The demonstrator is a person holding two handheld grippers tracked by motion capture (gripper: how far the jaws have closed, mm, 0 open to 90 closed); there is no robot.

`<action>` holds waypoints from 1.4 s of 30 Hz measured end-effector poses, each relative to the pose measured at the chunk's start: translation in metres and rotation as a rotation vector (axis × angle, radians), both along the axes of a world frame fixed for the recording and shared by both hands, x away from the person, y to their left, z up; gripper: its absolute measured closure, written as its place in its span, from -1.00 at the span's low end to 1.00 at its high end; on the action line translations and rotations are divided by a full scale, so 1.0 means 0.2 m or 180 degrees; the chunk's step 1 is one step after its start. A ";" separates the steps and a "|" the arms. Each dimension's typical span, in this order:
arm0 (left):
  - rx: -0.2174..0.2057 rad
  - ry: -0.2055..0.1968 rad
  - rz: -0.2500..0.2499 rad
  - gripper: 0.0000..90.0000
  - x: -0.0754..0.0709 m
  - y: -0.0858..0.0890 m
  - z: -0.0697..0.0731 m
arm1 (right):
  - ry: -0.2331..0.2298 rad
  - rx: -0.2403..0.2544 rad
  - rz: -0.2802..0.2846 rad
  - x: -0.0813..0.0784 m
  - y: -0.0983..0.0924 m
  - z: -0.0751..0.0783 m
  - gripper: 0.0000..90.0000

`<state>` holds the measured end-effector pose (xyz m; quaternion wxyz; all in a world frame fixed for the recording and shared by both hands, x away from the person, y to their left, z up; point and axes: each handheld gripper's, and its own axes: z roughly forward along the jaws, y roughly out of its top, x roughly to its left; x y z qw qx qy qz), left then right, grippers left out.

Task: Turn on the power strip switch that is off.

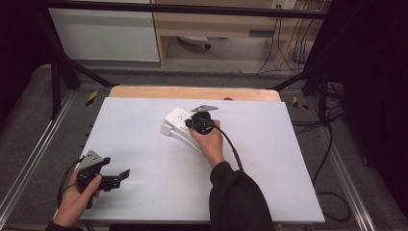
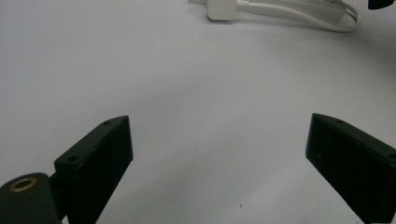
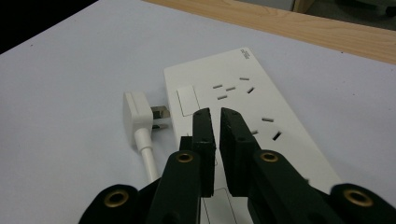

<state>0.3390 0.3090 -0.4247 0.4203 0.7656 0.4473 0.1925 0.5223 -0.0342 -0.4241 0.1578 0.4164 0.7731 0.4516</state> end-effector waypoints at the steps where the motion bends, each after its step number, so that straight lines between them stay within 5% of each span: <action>1: -0.0001 0.0000 0.0001 -0.83 0.00 0.00 0.00 | -0.0007 -0.0001 -0.0007 0.00 0.00 0.00 0.85; 14: 0.0004 0.0004 0.0001 -0.83 0.00 0.00 0.00 | -0.0005 0.0036 -0.0078 -0.01 -0.05 0.06 0.45; 30: 0.0019 0.0015 -0.0004 -0.83 0.00 0.00 0.00 | 0.0101 0.0042 -0.0279 -0.03 -0.16 0.12 -0.44; 42: 0.0028 0.0022 -0.0001 -0.83 0.00 0.00 0.00 | 0.0137 0.0068 -0.0488 -0.05 -0.27 0.13 -0.90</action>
